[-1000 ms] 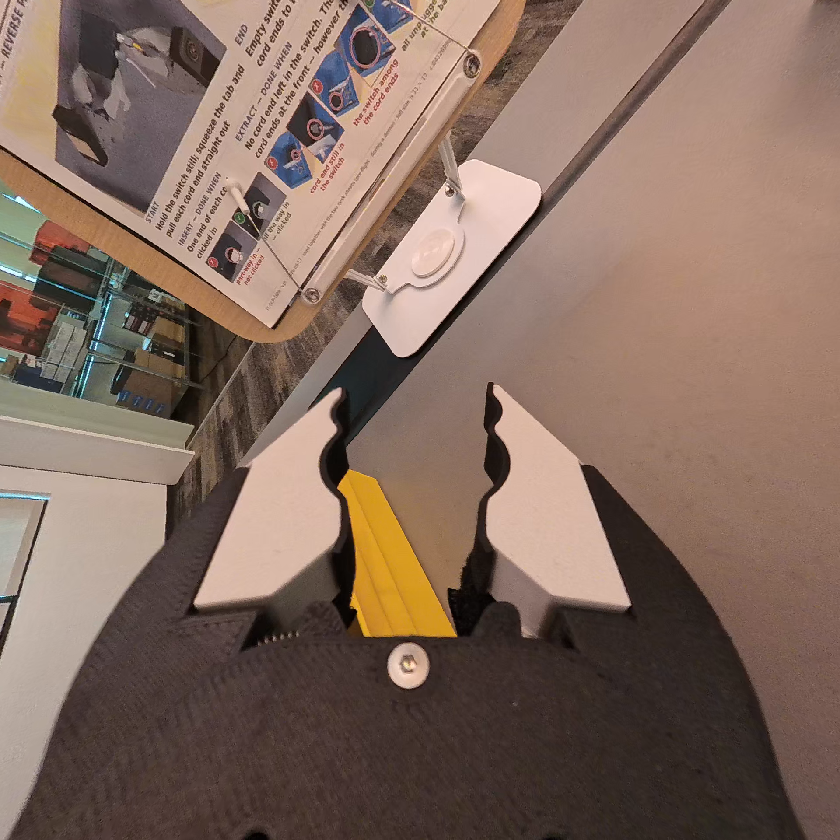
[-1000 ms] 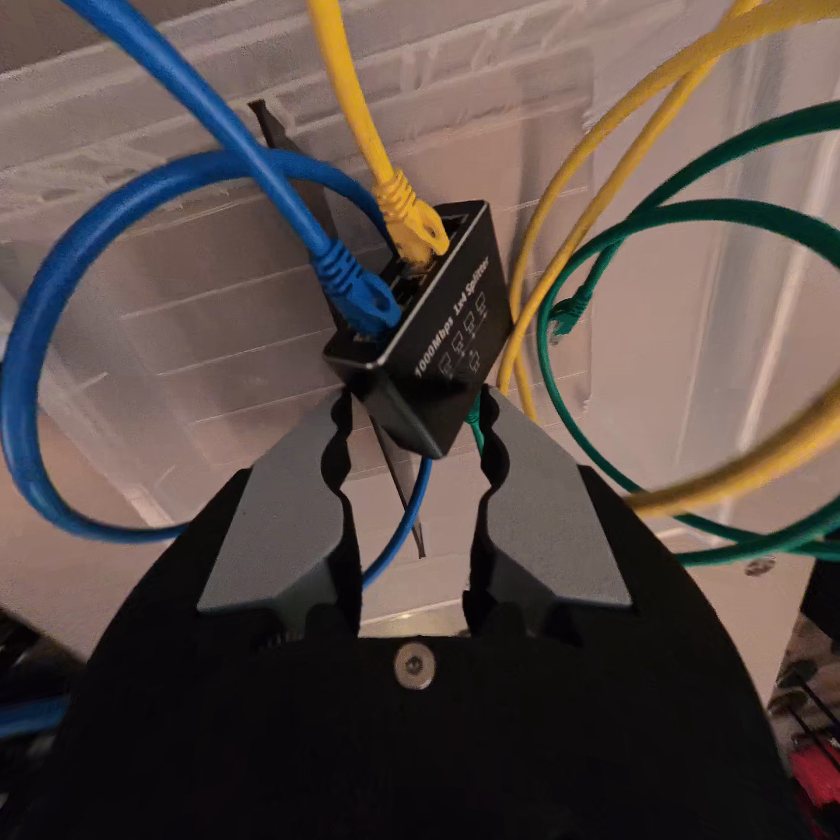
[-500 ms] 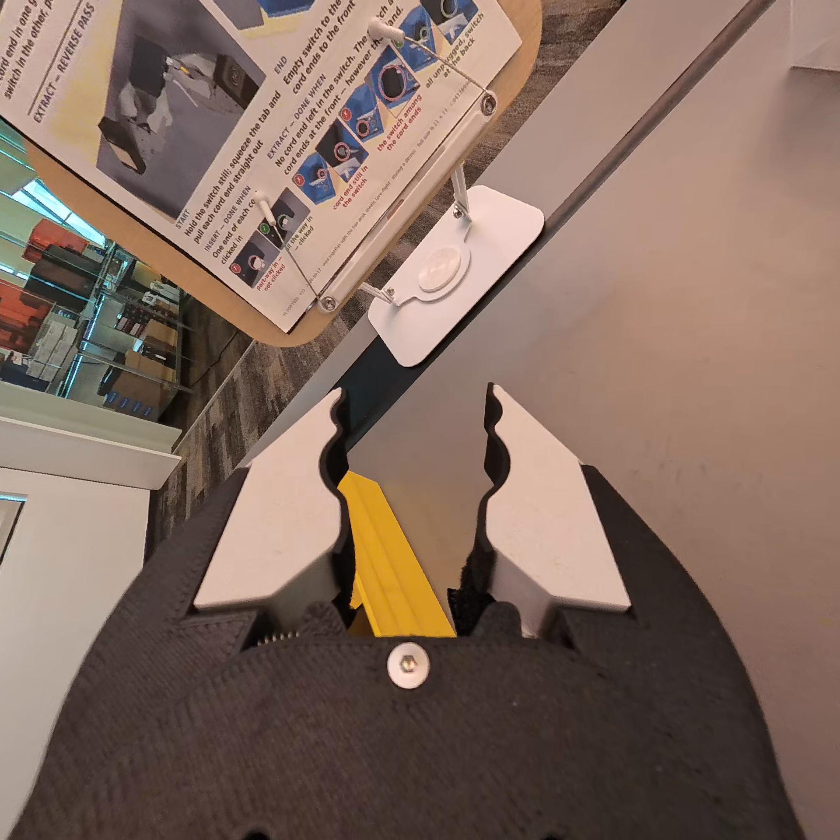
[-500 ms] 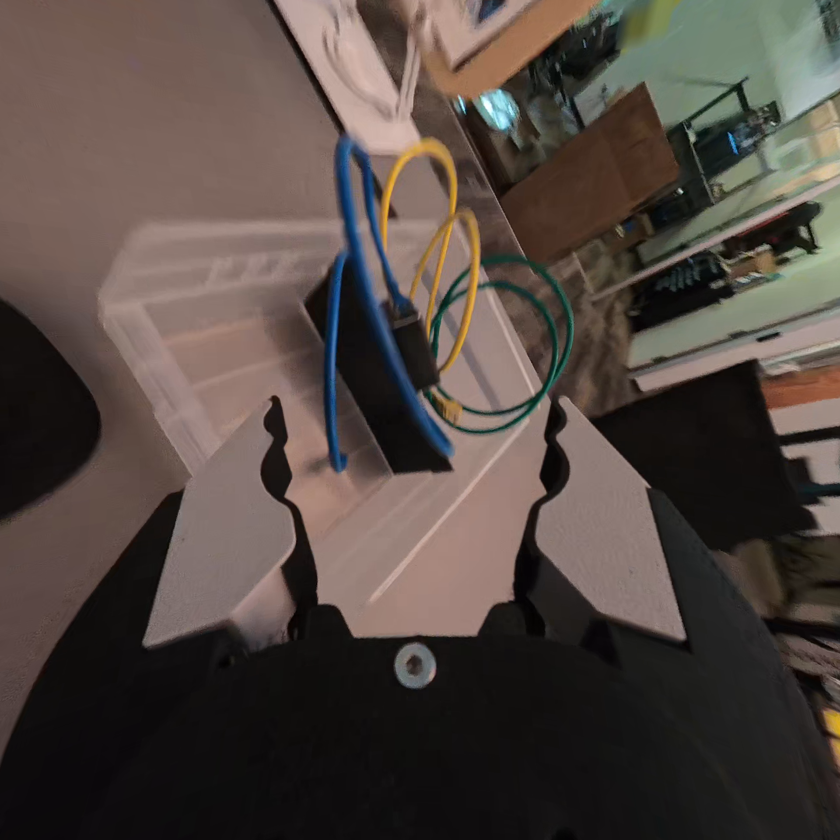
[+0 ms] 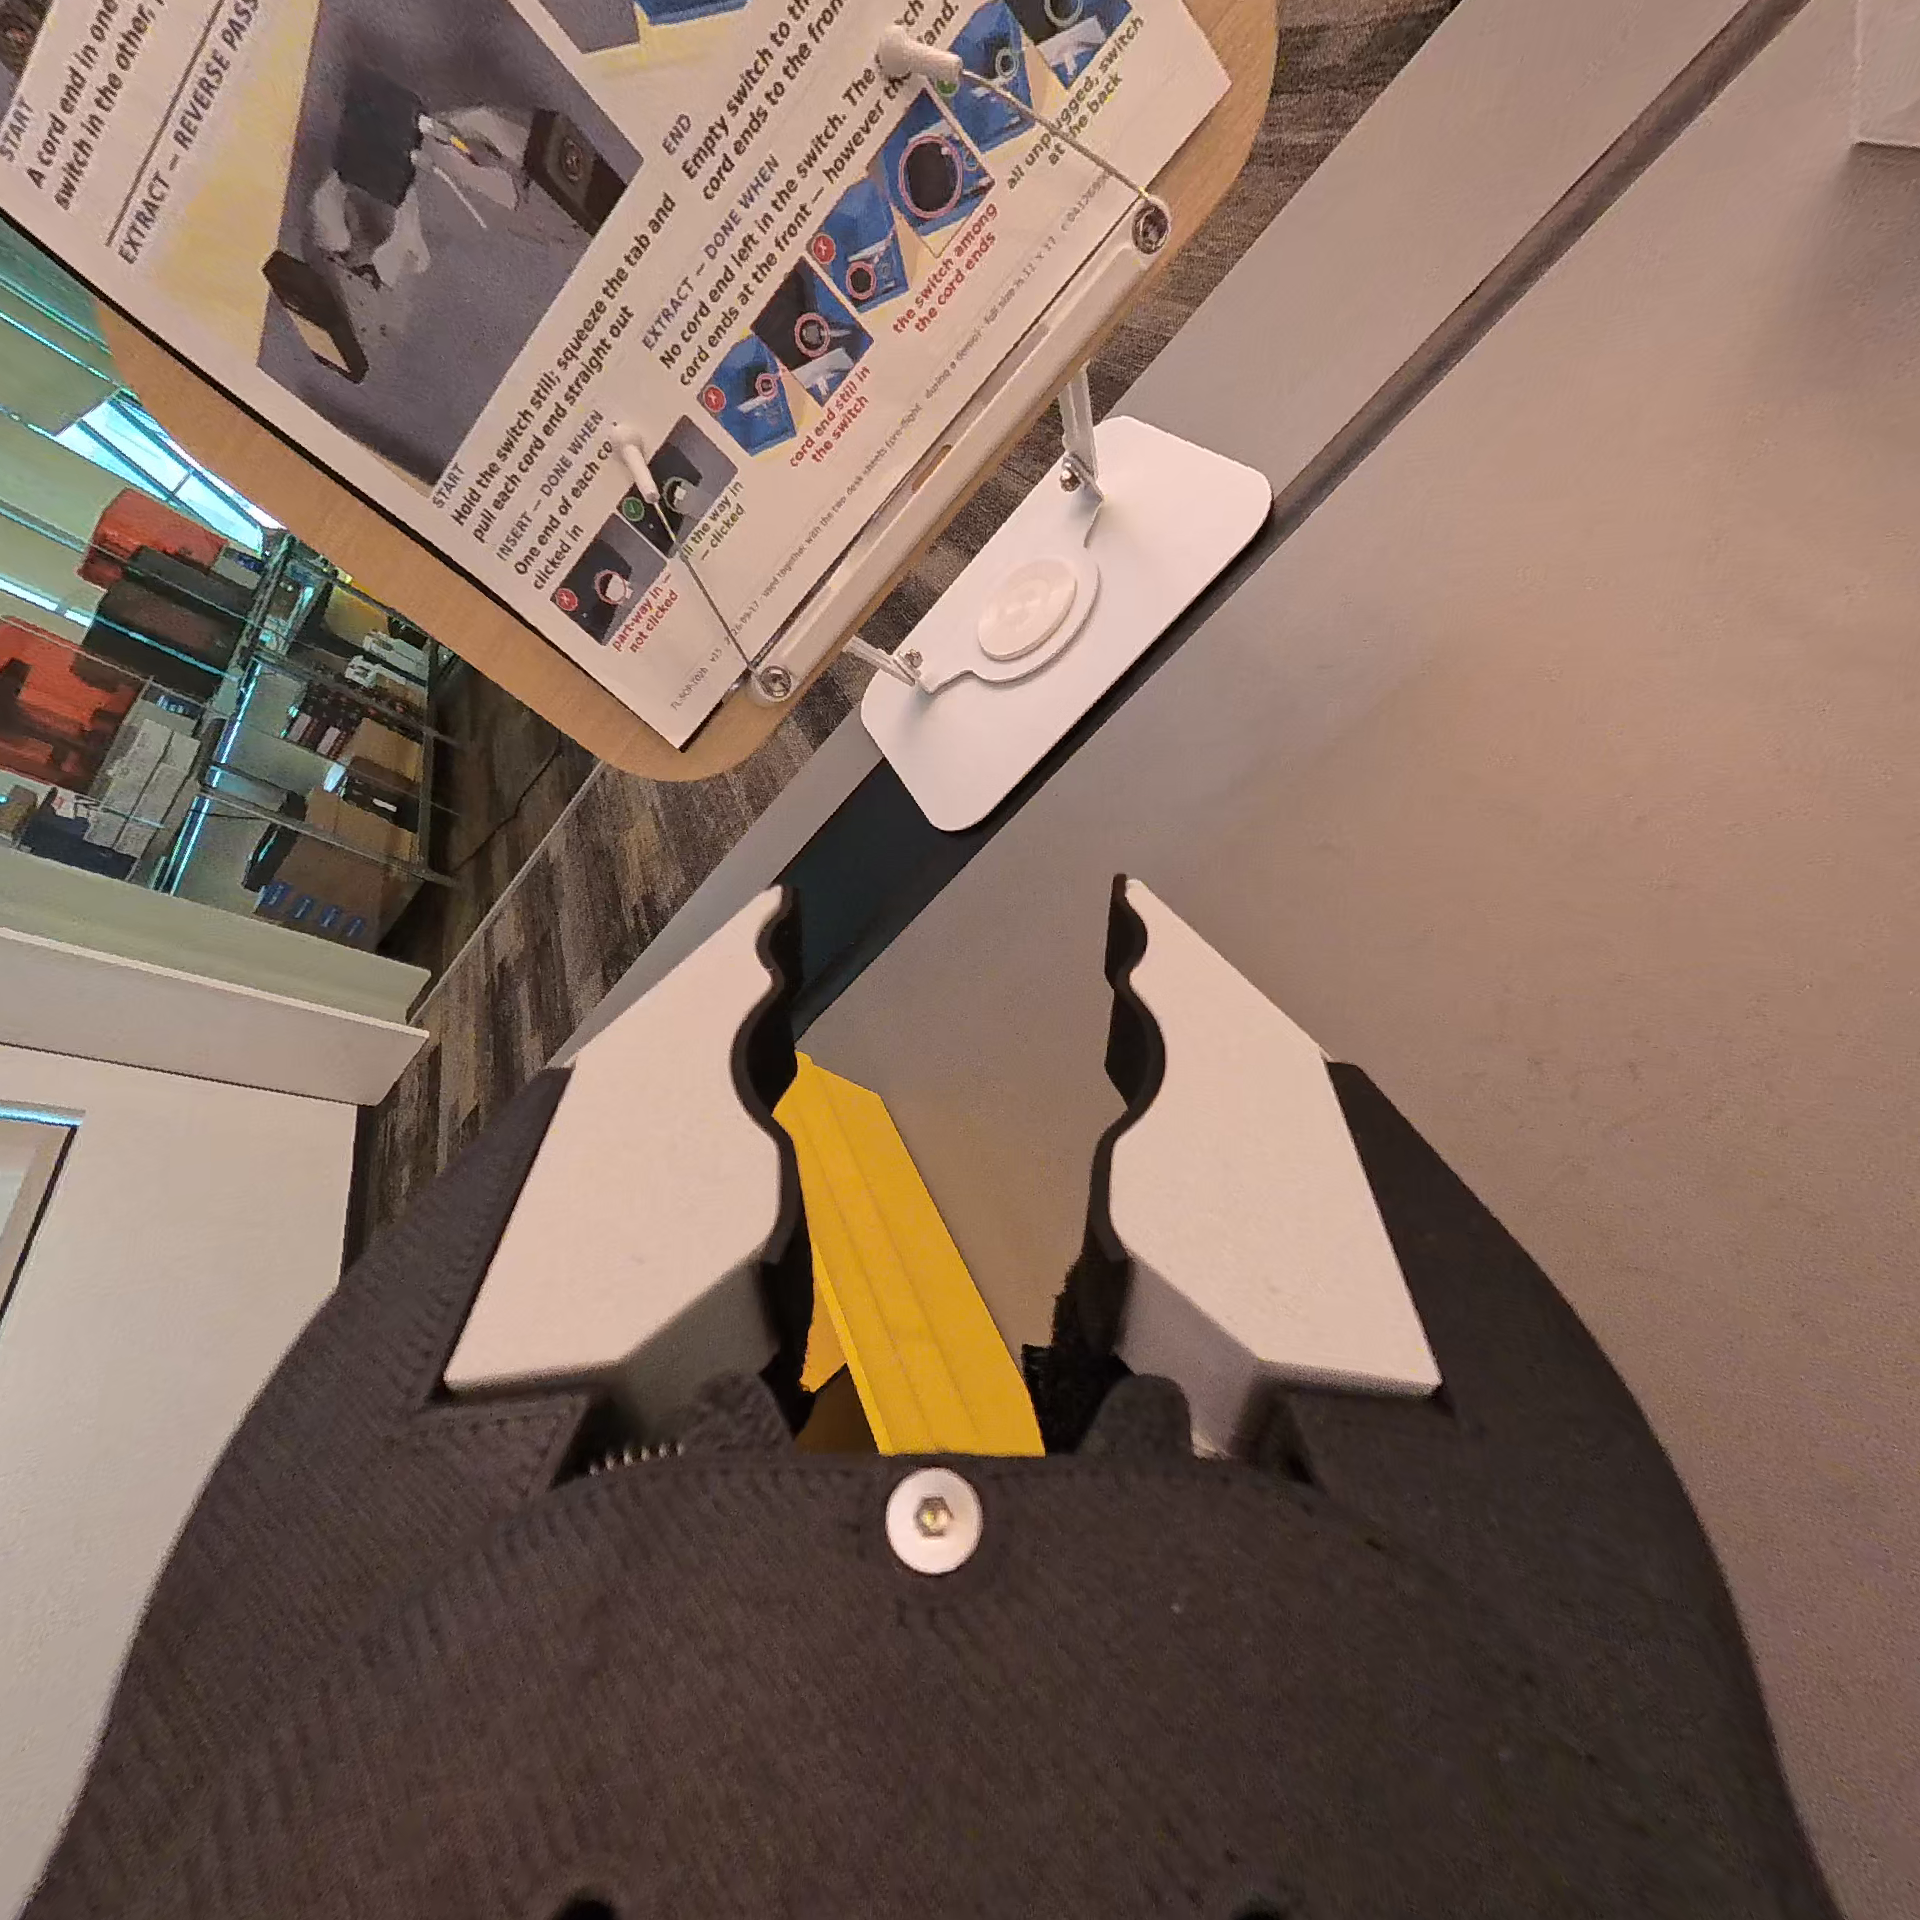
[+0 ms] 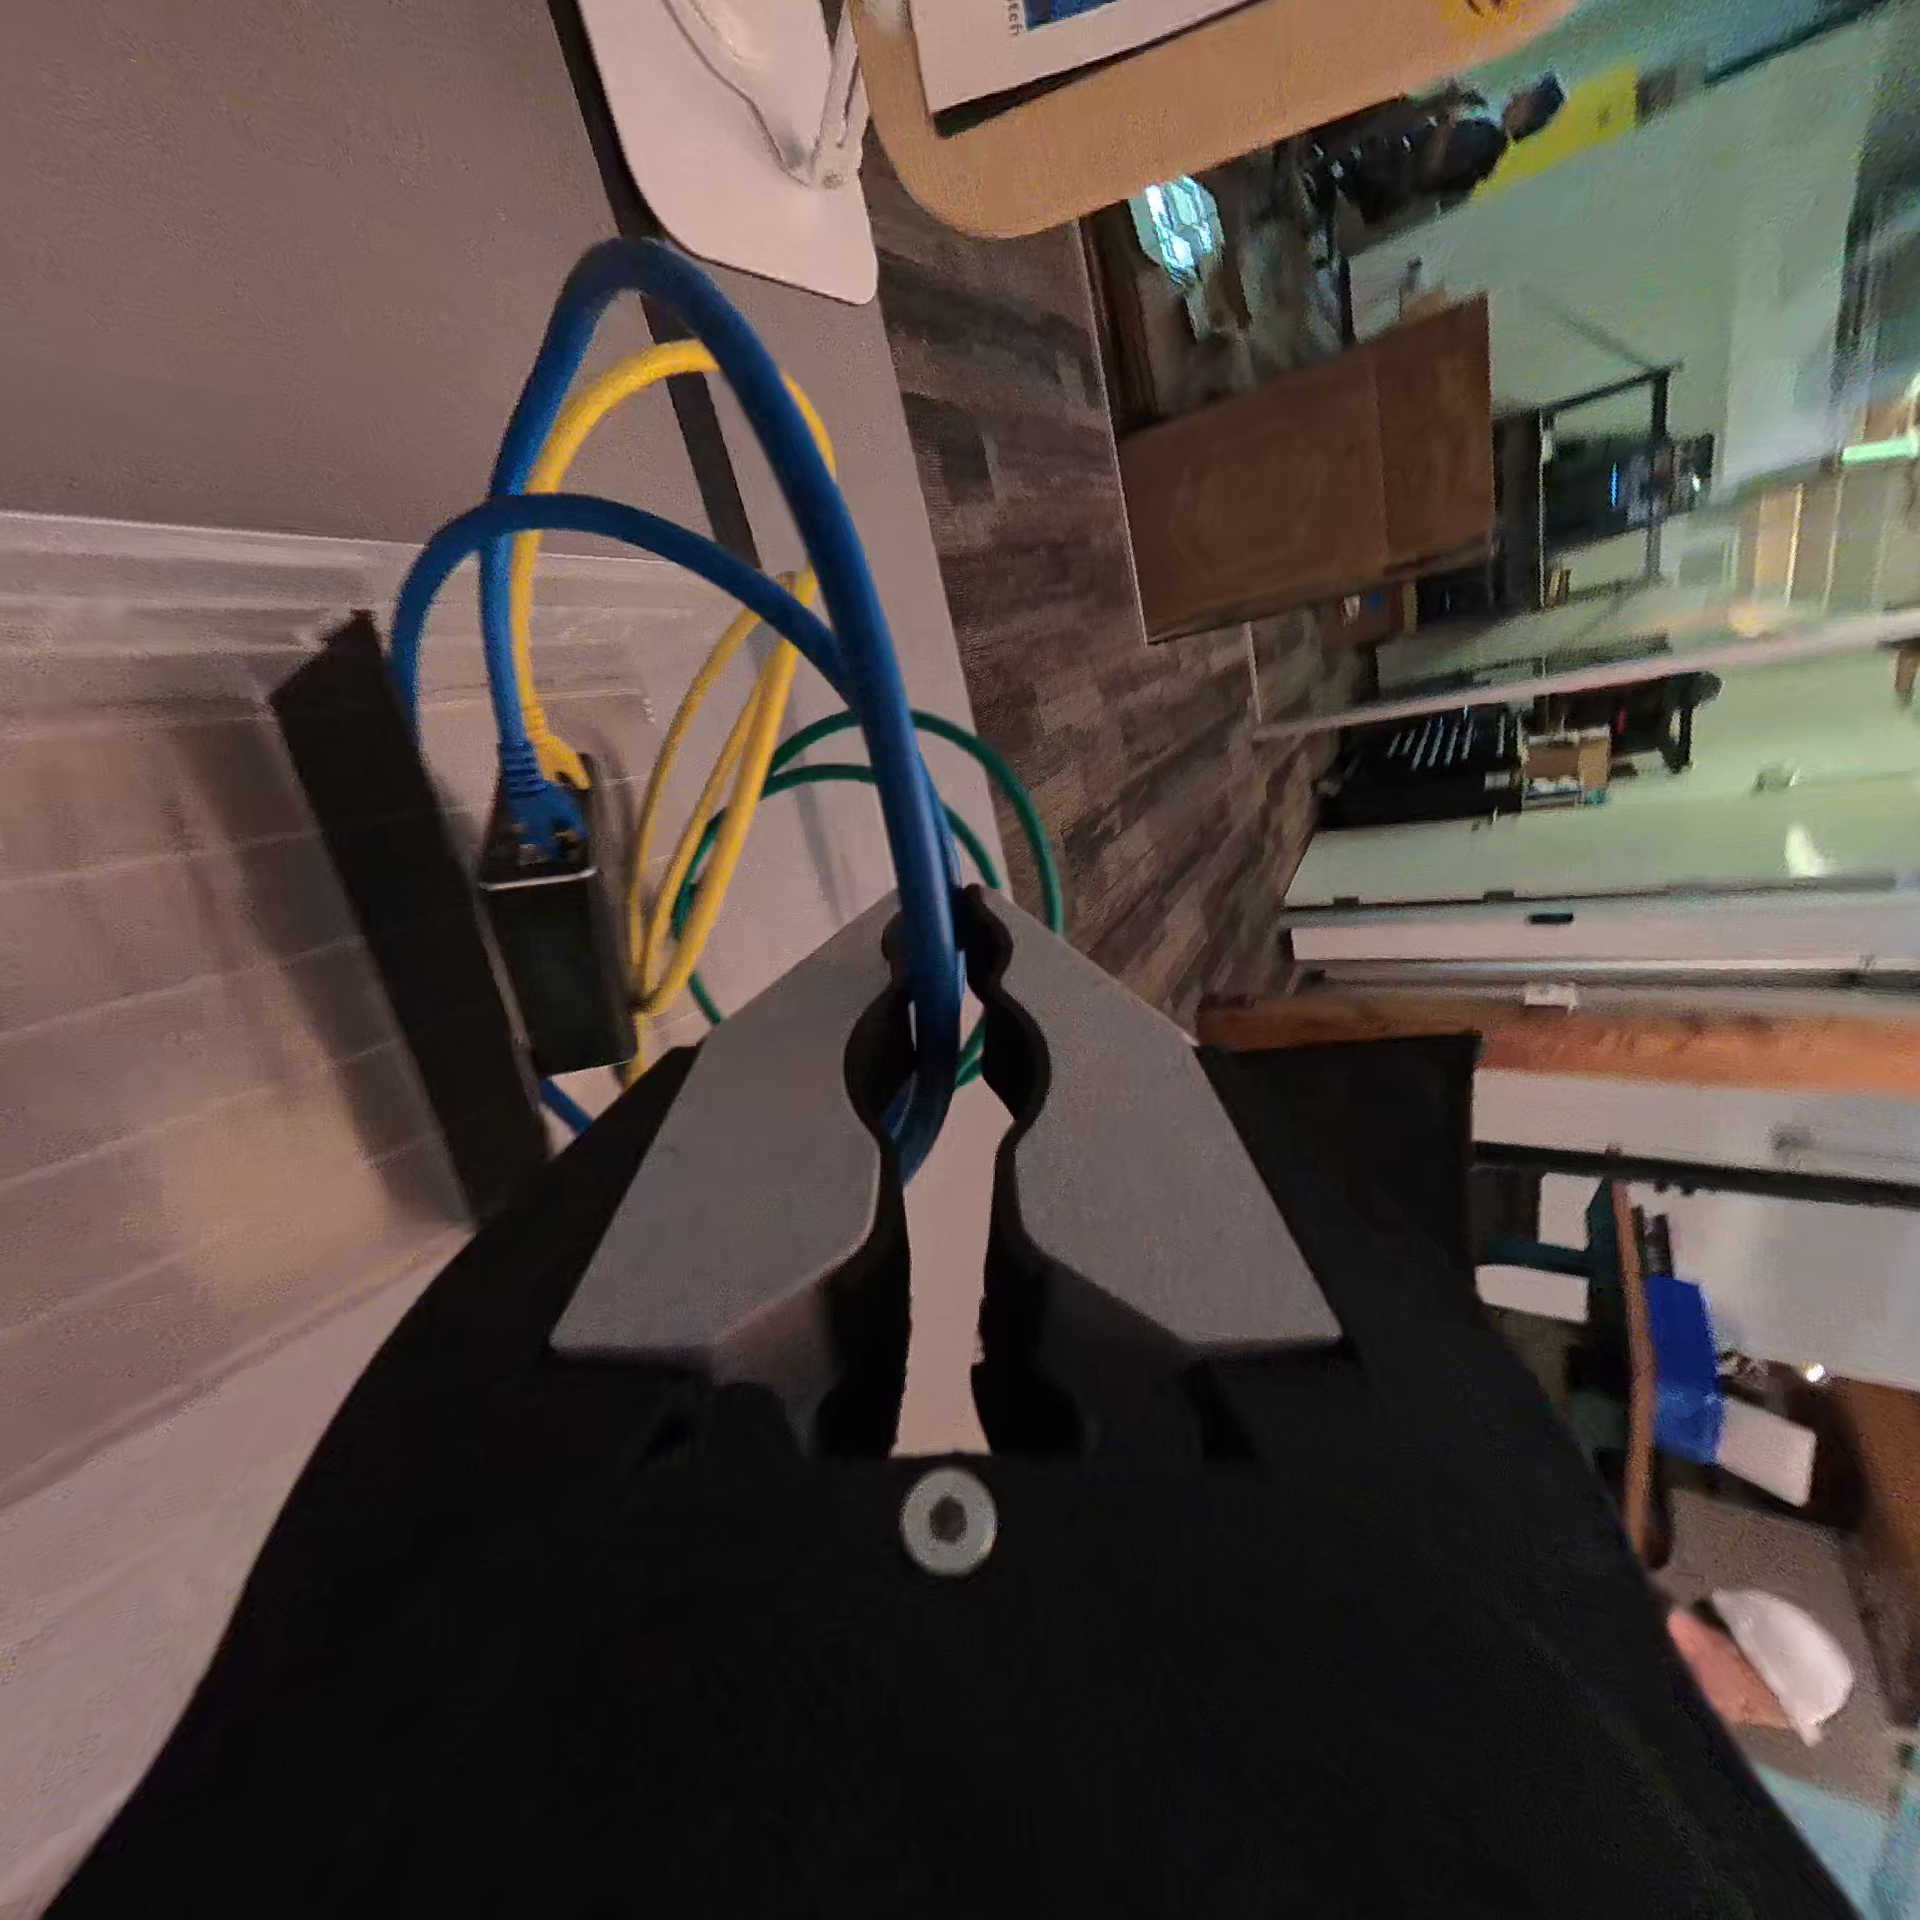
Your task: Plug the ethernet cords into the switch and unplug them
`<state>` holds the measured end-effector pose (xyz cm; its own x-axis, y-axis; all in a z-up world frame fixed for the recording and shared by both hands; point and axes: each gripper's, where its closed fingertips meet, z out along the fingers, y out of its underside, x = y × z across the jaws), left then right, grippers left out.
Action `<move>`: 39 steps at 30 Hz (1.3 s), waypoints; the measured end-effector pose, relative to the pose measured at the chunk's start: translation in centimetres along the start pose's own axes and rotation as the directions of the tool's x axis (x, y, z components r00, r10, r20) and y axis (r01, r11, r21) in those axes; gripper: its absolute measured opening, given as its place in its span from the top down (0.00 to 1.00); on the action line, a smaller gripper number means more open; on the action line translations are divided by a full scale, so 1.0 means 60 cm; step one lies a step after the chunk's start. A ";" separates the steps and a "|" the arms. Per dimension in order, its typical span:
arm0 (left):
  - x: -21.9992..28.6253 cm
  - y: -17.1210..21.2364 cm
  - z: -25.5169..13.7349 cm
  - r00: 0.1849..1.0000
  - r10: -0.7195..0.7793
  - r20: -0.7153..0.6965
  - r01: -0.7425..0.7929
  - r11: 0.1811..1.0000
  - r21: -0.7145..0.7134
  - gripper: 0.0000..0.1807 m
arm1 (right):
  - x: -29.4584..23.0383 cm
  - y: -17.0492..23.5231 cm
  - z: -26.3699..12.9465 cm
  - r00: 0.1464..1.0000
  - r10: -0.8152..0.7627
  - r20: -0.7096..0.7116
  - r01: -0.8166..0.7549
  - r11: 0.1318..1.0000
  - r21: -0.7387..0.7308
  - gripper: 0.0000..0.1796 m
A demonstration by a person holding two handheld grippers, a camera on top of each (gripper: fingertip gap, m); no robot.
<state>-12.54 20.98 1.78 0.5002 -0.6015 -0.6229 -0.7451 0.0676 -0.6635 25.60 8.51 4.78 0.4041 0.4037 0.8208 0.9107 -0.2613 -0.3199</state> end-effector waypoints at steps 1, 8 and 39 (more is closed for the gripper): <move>0.000 0.002 0.001 1.000 0.003 0.000 -0.003 1.000 -0.004 0.68 | 0.006 -0.005 0.011 1.000 -0.018 0.019 0.018 1.000 0.001 0.97; 0.010 0.009 0.013 1.000 0.025 -0.012 -0.025 0.999 -0.024 0.68 | -0.011 0.039 0.064 0.993 0.061 0.098 -0.069 0.994 0.081 0.97; -0.221 0.446 -0.184 0.693 -0.660 0.289 0.720 0.620 -0.312 0.40 | -0.315 0.255 -0.047 0.268 0.963 -0.003 -0.781 0.215 -0.587 0.73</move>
<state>-43.99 21.97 -3.15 0.9661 -0.2317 -0.1137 -0.2394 -0.6398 -0.7303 31.64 -5.60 -14.26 0.9855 -0.1461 -0.0866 -0.1692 -0.8859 -0.4320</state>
